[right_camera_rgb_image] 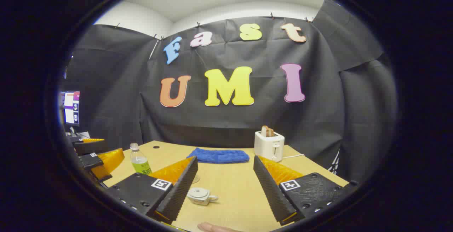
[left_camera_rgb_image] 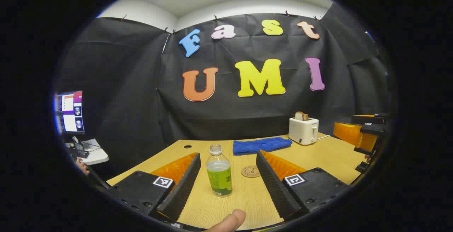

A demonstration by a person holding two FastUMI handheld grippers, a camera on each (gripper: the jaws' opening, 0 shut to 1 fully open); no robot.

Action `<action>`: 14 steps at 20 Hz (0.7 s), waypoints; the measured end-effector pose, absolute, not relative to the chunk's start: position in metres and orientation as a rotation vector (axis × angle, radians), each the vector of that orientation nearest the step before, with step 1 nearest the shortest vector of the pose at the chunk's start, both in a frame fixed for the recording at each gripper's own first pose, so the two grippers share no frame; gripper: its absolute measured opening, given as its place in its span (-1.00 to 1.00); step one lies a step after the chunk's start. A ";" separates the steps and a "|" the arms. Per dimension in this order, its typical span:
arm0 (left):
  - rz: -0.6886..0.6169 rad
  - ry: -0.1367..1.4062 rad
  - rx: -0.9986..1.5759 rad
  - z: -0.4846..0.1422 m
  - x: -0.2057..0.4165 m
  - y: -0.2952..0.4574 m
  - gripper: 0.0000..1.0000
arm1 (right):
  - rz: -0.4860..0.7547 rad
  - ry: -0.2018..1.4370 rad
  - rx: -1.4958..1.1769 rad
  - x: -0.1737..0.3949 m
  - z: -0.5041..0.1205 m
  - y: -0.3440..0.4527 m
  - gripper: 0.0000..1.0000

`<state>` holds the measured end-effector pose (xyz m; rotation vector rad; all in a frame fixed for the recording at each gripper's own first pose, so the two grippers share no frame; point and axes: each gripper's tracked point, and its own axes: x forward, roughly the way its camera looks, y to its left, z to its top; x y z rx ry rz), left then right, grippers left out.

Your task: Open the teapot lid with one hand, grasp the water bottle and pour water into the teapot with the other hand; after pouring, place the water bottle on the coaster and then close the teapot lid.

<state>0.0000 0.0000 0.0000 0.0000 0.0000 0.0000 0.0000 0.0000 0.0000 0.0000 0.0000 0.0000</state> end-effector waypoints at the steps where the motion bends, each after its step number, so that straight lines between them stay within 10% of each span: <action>1: 0.005 0.002 -0.004 -0.001 0.001 0.004 0.97 | 0.005 -0.002 -0.003 0.001 0.001 0.001 0.91; 14: 0.032 0.048 -0.019 -0.013 0.012 0.024 0.97 | 0.019 0.009 -0.041 0.013 -0.016 0.012 0.94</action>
